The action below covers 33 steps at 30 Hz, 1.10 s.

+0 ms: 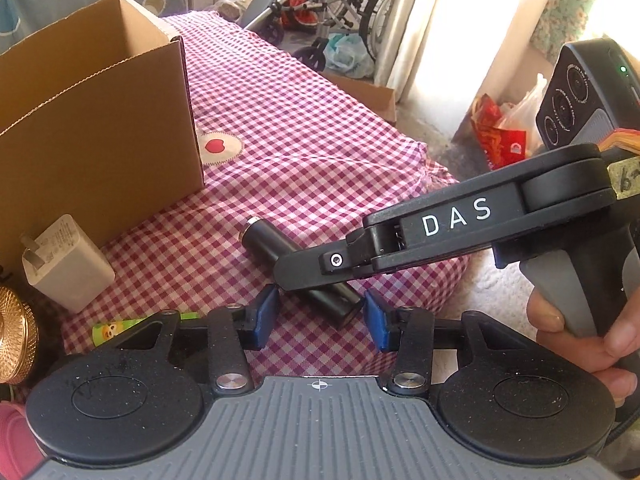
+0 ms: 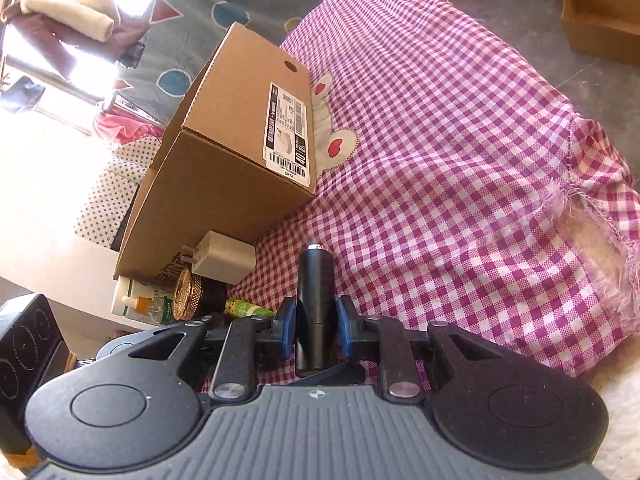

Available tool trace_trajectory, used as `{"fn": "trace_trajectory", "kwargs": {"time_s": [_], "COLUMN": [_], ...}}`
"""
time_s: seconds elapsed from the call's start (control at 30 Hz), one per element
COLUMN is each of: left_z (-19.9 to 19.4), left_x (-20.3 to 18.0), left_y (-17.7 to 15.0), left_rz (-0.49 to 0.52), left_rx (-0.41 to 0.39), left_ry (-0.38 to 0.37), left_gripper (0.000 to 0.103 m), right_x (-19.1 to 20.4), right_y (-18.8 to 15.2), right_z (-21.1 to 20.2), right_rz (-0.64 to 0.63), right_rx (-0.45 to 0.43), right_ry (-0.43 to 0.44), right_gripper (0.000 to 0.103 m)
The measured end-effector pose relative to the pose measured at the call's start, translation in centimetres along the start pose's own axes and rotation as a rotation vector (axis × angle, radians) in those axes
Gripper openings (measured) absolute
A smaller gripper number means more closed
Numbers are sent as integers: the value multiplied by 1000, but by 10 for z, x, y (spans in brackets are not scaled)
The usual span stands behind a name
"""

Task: Organize rigid objects
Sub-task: 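Lift the black cylinder with the right gripper and carry it over the box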

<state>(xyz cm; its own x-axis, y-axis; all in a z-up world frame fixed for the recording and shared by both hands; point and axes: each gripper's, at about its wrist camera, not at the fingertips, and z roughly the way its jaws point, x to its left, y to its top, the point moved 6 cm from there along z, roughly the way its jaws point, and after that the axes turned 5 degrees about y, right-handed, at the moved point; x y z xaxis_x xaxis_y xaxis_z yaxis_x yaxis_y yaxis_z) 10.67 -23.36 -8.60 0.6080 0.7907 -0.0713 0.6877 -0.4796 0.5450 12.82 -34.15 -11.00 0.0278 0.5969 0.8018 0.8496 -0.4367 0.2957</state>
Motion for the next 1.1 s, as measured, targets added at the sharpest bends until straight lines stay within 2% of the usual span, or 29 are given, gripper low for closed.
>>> {"fn": "trace_trajectory", "kwargs": {"time_s": [0.43, 0.67, 0.9, 1.1], "left_z": [5, -10, -44, -83], "left_x": [-3, -5, -8, 1], "left_y": [4, 5, 5, 11], "left_rz": [27, 39, 47, 20], "left_rx": [-8, -48, -129, -206], "left_ry": [18, 28, 34, 54], "left_gripper": [48, 48, 48, 48], "right_x": [2, 16, 51, 105], "right_y": [-2, -3, -6, -4], "right_z": [-2, -8, -22, -26], "right_rz": [5, -10, -56, -151], "right_rx": [-11, -30, -69, -100], "right_ry": [17, 27, 39, 57], "right_gripper": [24, 24, 24, 24]}}
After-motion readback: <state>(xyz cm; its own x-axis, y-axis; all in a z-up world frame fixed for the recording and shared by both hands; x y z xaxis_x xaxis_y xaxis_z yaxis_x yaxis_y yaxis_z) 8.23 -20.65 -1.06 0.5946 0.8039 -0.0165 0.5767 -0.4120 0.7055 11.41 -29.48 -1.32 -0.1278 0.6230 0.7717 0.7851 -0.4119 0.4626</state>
